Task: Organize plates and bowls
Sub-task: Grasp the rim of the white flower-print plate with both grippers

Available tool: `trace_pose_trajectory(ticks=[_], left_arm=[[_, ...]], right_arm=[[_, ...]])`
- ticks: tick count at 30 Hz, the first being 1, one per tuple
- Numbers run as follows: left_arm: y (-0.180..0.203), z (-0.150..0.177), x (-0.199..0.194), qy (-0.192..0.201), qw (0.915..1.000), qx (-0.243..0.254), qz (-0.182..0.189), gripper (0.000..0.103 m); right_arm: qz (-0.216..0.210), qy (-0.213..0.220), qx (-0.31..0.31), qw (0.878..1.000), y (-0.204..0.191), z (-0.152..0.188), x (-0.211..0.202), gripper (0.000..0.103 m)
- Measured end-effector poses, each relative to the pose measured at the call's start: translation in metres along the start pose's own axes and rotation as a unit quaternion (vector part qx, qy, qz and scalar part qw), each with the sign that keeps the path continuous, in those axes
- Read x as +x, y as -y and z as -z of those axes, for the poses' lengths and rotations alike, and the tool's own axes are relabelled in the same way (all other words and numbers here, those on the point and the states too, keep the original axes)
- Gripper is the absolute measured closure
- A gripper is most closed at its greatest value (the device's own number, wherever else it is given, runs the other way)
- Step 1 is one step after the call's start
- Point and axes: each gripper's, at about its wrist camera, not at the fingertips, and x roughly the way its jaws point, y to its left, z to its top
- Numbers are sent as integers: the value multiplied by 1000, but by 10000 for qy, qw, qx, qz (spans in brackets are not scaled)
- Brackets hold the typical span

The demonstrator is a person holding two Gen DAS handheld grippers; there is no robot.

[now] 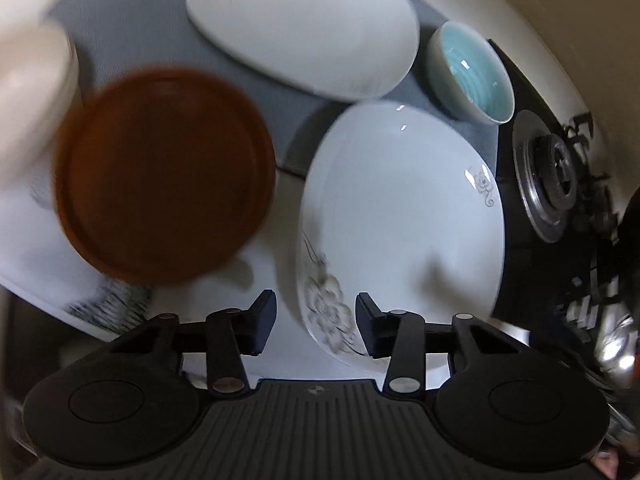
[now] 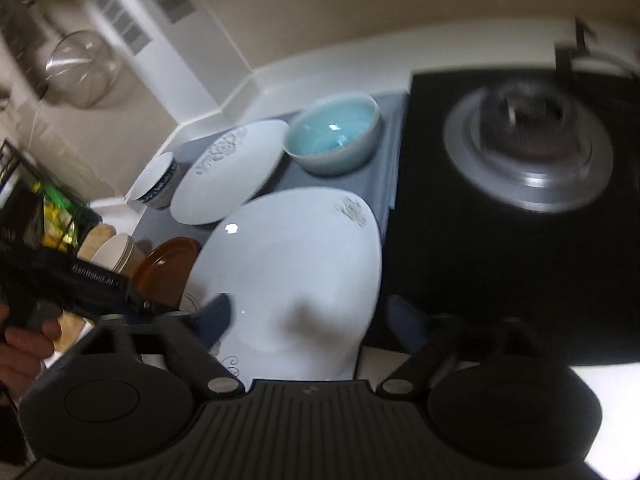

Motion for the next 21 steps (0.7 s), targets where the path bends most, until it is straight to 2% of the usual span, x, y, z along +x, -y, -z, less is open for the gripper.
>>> trace_pose_trajectory(ticks=[2, 4, 6, 8, 12, 14, 15, 16, 18, 21], left_arm=[[-2, -2, 7, -55, 9999, -53, 124, 58], [0, -4, 15, -104, 9999, 40, 79, 58], [3, -8, 20, -132, 9999, 23, -17, 63], [3, -12, 26, -160, 9999, 8, 44, 65], [2, -20, 38, -313, 9995, -56, 87, 71], [5, -25, 41, -344, 9993, 85, 72, 72], [6, -26, 41, -352, 9993, 144, 59, 74], [6, -28, 41, -335, 9993, 188, 29, 77], [6, -31, 37, -257, 9994, 227, -15, 82], [4, -36, 28, -173, 9996, 229, 12, 82]], right_arm=[[36, -34, 42, 10000, 7, 2, 6, 23], [174, -61, 98, 9998, 15, 1, 15, 28], [83, -146, 305, 9994, 22, 1, 21, 32], [63, -295, 440, 9986, 27, 4, 28, 36], [83, -459, 436, 9980, 29, 8, 38, 44], [140, -482, 516, 9974, 29, 10, 41, 54], [137, -536, 611, 9966, 30, 11, 44, 64], [57, -573, 740, 9956, 31, 12, 46, 79], [-11, -527, 932, 9942, 34, 15, 44, 83], [-64, -496, 990, 9938, 36, 16, 43, 83]])
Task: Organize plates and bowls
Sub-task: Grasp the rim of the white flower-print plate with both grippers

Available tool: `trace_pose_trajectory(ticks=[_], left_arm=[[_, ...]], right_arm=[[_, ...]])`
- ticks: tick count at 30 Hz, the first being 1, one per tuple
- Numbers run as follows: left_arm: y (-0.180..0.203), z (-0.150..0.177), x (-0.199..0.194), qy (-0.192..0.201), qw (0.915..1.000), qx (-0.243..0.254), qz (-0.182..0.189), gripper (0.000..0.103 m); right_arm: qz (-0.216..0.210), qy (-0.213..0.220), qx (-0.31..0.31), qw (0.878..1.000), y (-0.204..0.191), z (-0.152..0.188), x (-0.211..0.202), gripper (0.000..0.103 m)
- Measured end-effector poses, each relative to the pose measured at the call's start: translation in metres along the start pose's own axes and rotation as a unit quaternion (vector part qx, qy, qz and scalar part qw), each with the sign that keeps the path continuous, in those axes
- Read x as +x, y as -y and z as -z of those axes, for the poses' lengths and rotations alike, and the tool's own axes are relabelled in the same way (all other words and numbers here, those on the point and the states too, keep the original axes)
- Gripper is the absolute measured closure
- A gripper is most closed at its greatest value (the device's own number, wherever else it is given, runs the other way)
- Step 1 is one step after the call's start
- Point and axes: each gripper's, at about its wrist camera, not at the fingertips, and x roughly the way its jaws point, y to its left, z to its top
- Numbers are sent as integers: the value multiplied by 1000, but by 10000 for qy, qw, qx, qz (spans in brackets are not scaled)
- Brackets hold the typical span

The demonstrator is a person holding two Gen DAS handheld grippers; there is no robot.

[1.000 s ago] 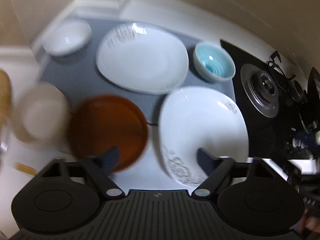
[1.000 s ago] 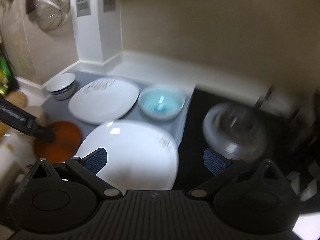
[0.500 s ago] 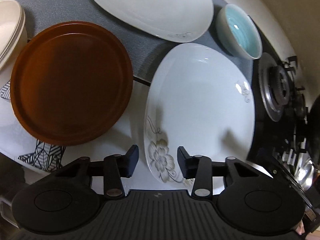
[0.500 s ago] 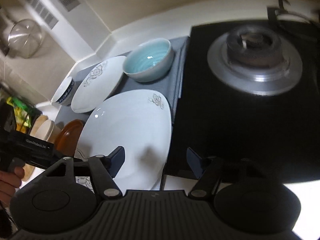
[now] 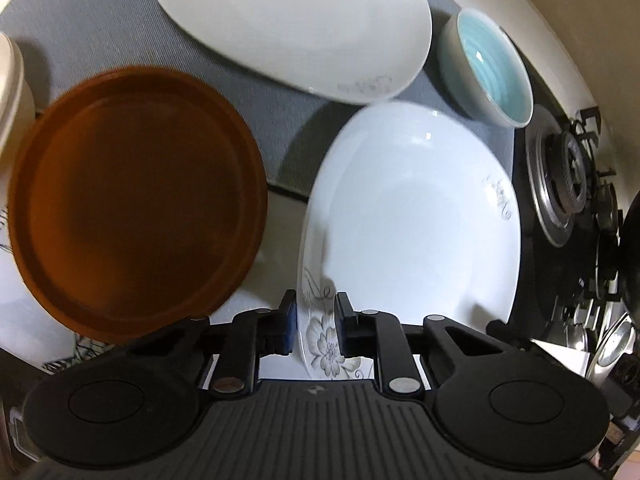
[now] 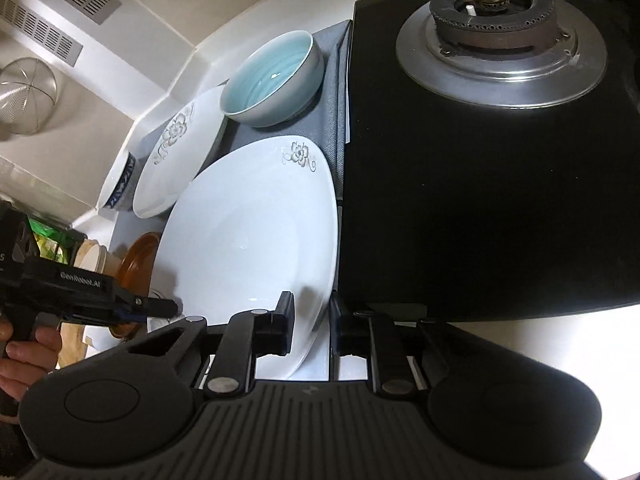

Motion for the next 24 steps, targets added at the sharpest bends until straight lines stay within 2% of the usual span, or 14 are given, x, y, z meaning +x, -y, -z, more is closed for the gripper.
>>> trace_pose_trajectory(ticks=[5, 8, 12, 14, 17, 20, 24], left_arm=[[0, -14, 13, -234, 9997, 69, 56, 79], [8, -17, 13, -162, 9995, 269, -23, 79], [20, -10, 9, -83, 9982, 566, -194, 77], [27, -11, 6, 21, 9983, 546, -185, 78], [28, -13, -3, 108, 9992, 363, -96, 78], [29, -13, -15, 169, 9991, 388, -81, 78], [25, -11, -23, 47, 9997, 214, -57, 78]], right_arm=[[-146, 52, 231, 9996, 9, -11, 4, 82], [-145, 77, 278, 9995, 10, -16, 12, 80], [194, 67, 84, 9998, -4, -15, 10, 80], [295, 100, -160, 9994, -12, -13, 4, 81], [157, 257, -108, 9995, -14, -13, -11, 83], [208, 352, -220, 9989, -22, -14, -22, 82], [165, 461, -152, 9987, -30, -14, -34, 82]])
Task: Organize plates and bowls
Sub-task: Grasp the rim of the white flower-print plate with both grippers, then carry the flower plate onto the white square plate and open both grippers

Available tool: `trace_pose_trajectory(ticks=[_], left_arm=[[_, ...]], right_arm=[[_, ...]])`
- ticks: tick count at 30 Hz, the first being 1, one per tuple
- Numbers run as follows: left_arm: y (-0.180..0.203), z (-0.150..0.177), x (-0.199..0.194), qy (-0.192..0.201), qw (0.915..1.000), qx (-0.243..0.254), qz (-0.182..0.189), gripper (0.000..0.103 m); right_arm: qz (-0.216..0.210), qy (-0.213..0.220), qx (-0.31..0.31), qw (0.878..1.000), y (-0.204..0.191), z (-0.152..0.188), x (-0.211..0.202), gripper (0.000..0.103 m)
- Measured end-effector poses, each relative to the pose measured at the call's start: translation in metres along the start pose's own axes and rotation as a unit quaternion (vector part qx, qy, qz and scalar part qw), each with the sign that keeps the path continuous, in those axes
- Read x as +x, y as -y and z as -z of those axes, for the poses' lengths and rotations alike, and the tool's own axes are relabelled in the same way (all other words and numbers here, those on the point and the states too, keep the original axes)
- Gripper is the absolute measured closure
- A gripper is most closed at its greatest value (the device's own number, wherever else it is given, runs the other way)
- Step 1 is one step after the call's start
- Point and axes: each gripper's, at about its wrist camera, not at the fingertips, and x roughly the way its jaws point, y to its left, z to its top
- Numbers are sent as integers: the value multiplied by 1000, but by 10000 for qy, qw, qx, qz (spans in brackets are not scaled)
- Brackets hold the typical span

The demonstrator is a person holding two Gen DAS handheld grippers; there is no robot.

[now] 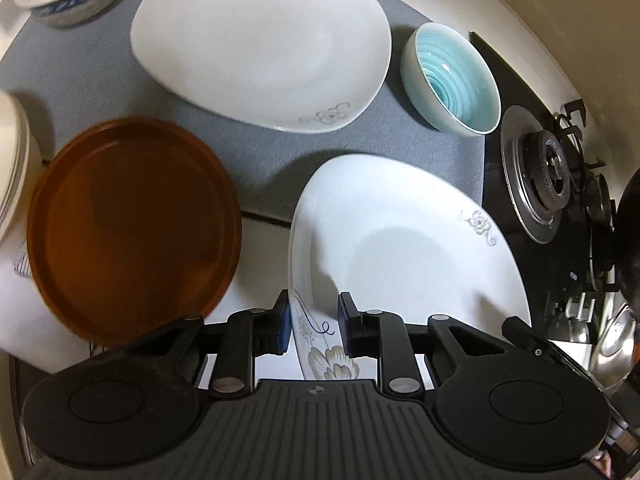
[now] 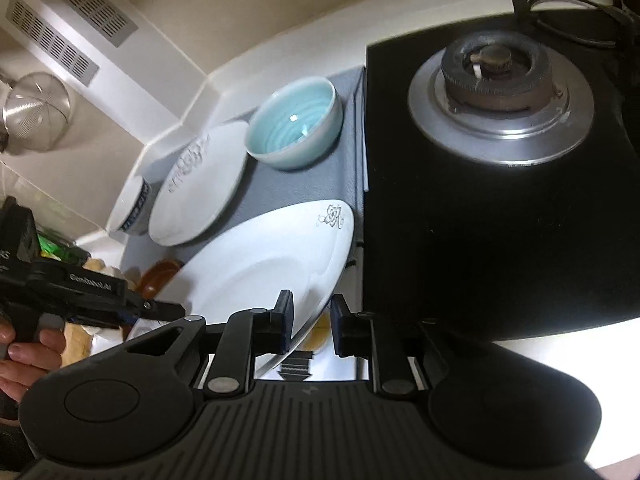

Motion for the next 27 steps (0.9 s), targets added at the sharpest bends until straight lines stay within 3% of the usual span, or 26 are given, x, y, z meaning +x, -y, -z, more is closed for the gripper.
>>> trace_pose_trajectory(ticks=[5, 14, 18, 22, 27], left_arm=[[-8, 10, -14, -83, 9996, -253, 127, 77], [-38, 1, -52, 210, 9975, -592, 334, 79], [-59, -17, -66, 385, 9966, -600, 420, 79], [-71, -40, -71, 584, 9972, -371, 277, 79], [-92, -72, -62, 498, 9977, -422, 193, 79]], right_arm=[[-77, 157, 54, 9998, -10, -1, -14, 82], [-160, 282, -275, 9991, -54, -15, -7, 82], [-214, 258, -335, 9989, -75, -26, 12, 82], [-103, 258, -540, 9982, -100, -37, 38, 81], [39, 224, -502, 9985, -123, -49, 71, 81]])
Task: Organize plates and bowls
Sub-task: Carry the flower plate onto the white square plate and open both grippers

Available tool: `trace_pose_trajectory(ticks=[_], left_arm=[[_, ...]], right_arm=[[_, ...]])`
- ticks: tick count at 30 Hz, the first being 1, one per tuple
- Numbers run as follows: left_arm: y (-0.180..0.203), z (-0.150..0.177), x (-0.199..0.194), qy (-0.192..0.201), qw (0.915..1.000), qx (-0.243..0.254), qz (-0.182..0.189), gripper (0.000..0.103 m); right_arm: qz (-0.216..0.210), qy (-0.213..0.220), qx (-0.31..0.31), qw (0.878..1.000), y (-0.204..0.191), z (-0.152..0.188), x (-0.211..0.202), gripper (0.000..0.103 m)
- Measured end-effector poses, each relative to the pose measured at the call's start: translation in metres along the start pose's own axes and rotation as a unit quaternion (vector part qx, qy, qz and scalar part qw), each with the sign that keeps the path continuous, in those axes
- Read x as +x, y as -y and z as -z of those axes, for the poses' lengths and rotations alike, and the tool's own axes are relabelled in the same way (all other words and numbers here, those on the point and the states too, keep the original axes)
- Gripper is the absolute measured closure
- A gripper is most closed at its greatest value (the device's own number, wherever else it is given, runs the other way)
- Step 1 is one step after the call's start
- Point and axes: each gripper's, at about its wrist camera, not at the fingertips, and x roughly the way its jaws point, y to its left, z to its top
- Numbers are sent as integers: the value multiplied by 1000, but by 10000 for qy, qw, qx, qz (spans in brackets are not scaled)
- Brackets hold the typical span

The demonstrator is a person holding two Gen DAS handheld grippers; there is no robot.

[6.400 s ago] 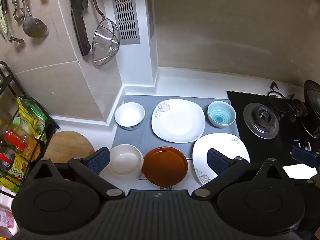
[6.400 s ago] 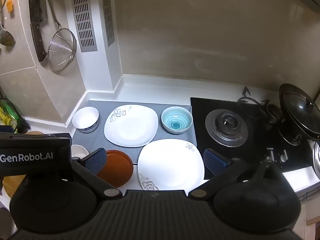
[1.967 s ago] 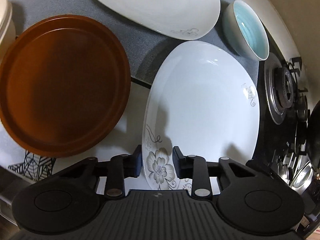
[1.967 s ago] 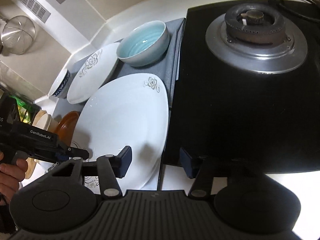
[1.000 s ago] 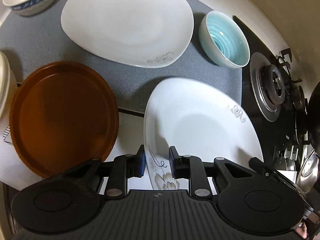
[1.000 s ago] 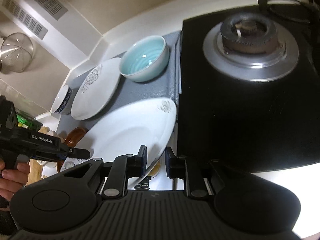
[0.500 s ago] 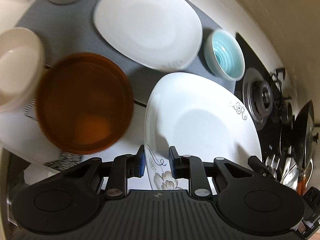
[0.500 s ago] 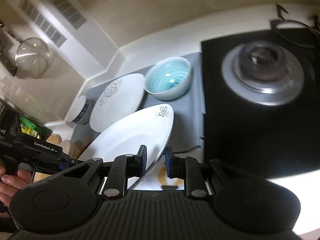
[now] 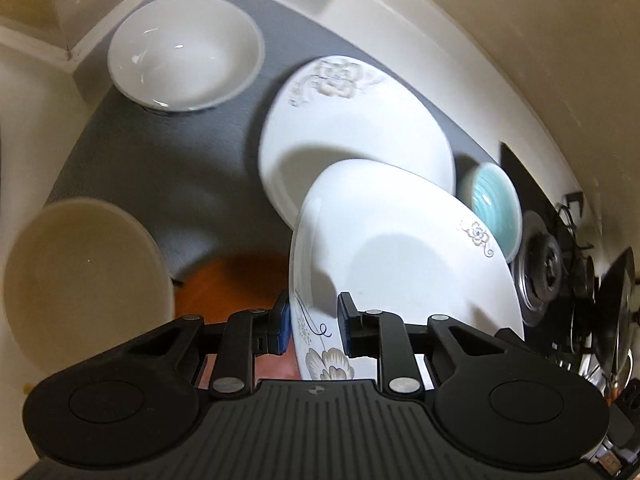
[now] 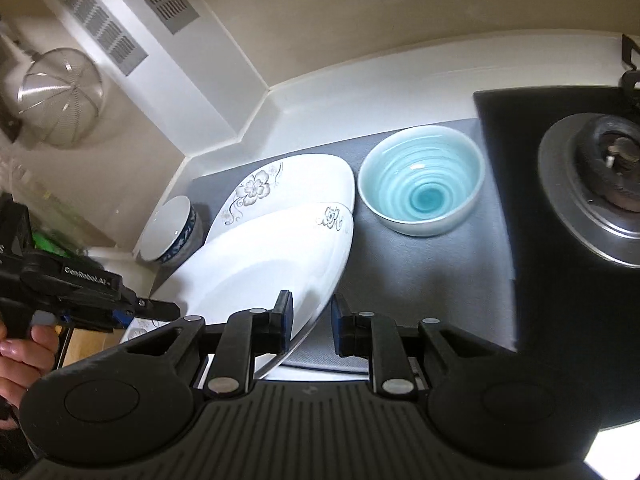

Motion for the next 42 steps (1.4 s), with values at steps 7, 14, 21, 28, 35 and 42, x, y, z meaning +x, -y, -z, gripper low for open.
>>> trace_pose_trajectory(ticks=[7, 14, 21, 28, 35, 42], left_arm=[[-17, -33, 20, -188, 9996, 210, -6, 79], [-17, -57, 22, -182, 9981, 597, -2, 79], [-15, -68, 26, -61, 9971, 748, -108, 79], [-12, -75, 41, -111, 9953, 928, -261, 79], [-11, -84, 45, 31, 9930, 1151, -259, 77], [-10, -84, 47, 129, 9903, 1360, -271, 76]], right_arm=[[297, -45, 184, 9994, -16, -6, 39, 82], [505, -61, 307, 9982, -23, -4, 66, 82], [699, -157, 57, 9974, -29, -8, 86, 82], [981, -134, -147, 9950, -30, -19, 102, 81], [1140, 67, -141, 9934, -30, -20, 109, 79], [1167, 33, -360, 9925, -36, -18, 110, 69]])
